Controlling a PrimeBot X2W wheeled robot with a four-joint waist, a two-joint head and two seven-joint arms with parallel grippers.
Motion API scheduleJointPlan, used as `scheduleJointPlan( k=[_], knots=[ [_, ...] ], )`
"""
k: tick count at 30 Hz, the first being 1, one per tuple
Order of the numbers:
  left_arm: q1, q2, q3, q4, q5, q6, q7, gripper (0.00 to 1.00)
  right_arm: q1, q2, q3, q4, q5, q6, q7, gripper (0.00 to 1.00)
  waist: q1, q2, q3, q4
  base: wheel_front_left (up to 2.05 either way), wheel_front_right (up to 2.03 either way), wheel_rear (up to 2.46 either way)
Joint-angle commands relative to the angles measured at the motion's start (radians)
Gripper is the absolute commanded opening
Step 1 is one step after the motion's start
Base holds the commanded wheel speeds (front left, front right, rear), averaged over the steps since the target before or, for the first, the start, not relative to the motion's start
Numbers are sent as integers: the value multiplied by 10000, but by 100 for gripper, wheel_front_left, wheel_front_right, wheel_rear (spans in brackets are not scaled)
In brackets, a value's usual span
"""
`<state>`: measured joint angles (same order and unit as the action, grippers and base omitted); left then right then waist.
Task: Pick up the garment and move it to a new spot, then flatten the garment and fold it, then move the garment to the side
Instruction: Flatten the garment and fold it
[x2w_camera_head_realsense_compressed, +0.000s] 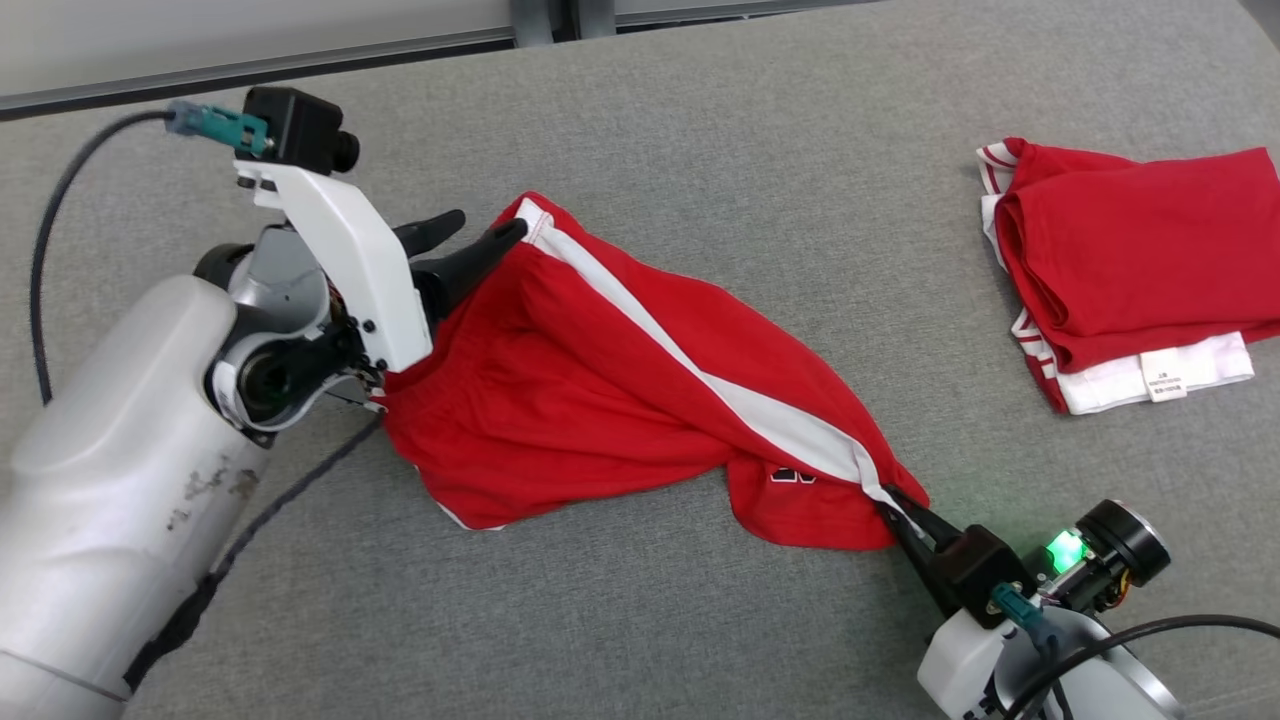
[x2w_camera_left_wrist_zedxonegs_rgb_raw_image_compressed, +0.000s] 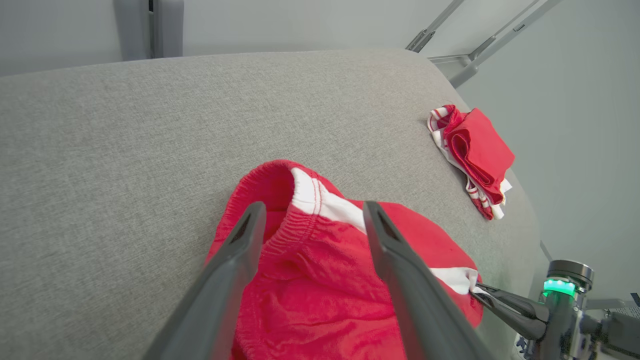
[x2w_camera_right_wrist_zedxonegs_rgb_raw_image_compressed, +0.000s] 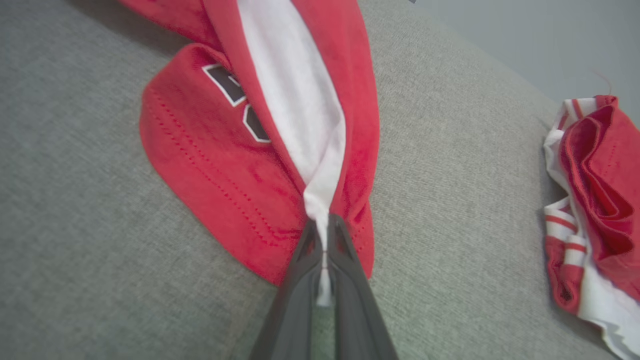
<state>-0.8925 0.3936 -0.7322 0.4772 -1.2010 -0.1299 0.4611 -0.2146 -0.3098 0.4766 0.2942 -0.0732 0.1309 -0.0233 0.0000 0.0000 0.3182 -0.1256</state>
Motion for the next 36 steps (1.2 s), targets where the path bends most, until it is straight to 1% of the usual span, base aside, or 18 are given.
scheduleJointPlan(
  k=[1, 6, 11, 16, 20, 21, 22, 25, 28, 32, 36],
  knots=[
    [-212, 86, -39, 73, -149, -8, 155, 100, -101, 43, 72, 134, -86, -4, -67, 0, 0, 0, 56, -92, 0, 0, 0],
    [-566, 242, -82, 289, -576, -9, 644, 100, -342, 205, 256, 488, -117, -4, -243, 0, 0, 0, 185, -330, 0, 0, 0],
    [-836, 214, -344, 529, -669, -10, 994, 100, -562, 347, 350, 731, -214, -4, -390, 0, 0, 0, 367, -504, 0, 0, 0],
    [-982, 253, -527, 742, -728, -9, 1119, 100, -751, 468, 362, 889, -273, -4, -482, 0, 0, 0, 570, -623, 0, 0, 0],
    [-1058, 158, -558, 713, -1032, -11, 1228, 100, -887, 507, 306, 1026, -297, -6, -550, 0, 0, 0, 689, -643, 0, 0, 0],
    [-1093, 179, -567, 679, -1076, -9, 1223, 48, -903, 509, 268, 1053, -303, -7, -562, 0, 0, 0, 714, -632, 0, 0, 0],
    [-1120, 188, -555, 638, -1112, -9, 1121, 0, -925, 510, 230, 1077, -312, -14, -568, 0, 0, 0, 735, -613, 0, 0, 0],
    [-1195, 216, -597, 535, -1164, -9, 926, 0, -951, 569, 1, 1085, -89, -15, -639, 0, 0, 0, 717, -501, 0, 0, 0],
    [-1219, 331, -725, 204, -1267, -11, 849, 0, -1128, 438, -237, 974, 66, -15, -774, 0, 0, 0, 583, -314, 0, 0, 0],
    [-1285, 534, -881, -250, -1270, -9, 566, 0, -1489, 290, -586, 618, 630, -12, -946, 0, 0, 0, 253, 30, 0, 0, 0],
    [-1399, 710, -921, -657, -1241, -9, 132, 0, -2053, -175, -750, 161, 1333, -12, -838, 0, 0, 0, -172, 415, 0, 0, 0]
  ],
)
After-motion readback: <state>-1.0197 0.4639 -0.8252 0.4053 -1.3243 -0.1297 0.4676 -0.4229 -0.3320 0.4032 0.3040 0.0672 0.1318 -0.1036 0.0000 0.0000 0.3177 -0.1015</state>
